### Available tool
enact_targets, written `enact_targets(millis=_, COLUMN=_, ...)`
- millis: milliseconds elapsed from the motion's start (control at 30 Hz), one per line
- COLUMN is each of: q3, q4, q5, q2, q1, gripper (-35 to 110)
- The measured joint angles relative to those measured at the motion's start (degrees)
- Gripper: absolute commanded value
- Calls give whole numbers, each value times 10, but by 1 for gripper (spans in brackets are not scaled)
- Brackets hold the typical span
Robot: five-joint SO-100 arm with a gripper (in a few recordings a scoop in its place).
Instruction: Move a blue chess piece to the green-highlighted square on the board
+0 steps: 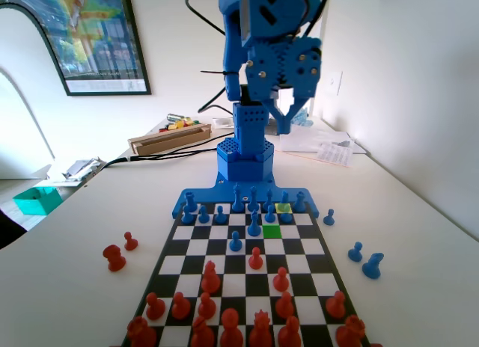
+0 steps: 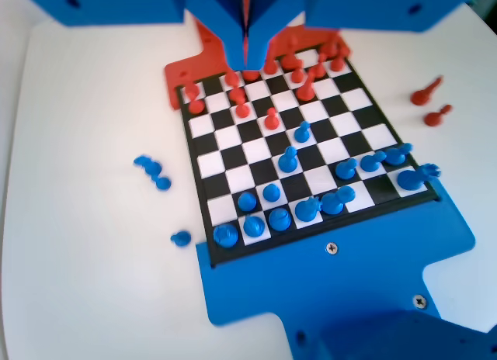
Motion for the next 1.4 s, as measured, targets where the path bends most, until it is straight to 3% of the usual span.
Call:
enact_targets(millis=800, q3=25, q4=-3, q5=-126, q2=-225, q1=-62, gripper=1)
enact_targets(millis=1400, q3=75, q4=-64, q5=-139, q2=-231, q1=-98, gripper=9)
